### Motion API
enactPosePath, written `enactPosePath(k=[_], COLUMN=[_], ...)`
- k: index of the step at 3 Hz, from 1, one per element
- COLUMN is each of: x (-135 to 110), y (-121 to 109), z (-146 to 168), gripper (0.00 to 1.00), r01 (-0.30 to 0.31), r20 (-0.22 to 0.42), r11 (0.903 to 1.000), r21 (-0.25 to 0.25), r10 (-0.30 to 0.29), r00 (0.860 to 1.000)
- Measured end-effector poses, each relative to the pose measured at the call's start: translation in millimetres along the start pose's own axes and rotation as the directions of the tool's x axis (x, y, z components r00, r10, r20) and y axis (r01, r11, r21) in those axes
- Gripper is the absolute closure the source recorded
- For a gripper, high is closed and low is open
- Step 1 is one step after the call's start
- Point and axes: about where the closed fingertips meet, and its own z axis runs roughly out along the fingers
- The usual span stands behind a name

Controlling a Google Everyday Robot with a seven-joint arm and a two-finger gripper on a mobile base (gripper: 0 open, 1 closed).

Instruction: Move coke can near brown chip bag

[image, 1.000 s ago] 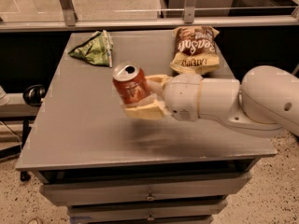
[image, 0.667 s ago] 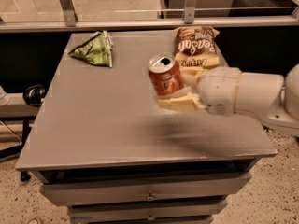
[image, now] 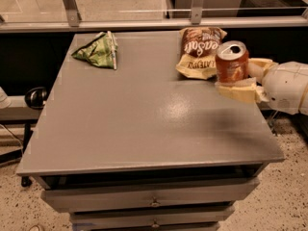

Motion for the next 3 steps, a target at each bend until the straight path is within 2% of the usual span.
enactPosePath(k=[1,2,3], x=[31.1,59.0,78.6], y=[-30.0,-59.8,-75.3], z=[-4.7,-0.9,7.9], gripper=[1.0,1.0,1.0], r01=[-0.032,-0.066,-0.1], r20=[0.015,0.03,0.029], r11=[0.9957,0.9854,0.9758], r21=[0.086,0.157,0.195], r10=[0.031,0.062,0.096], r00=[0.999,0.998,0.995])
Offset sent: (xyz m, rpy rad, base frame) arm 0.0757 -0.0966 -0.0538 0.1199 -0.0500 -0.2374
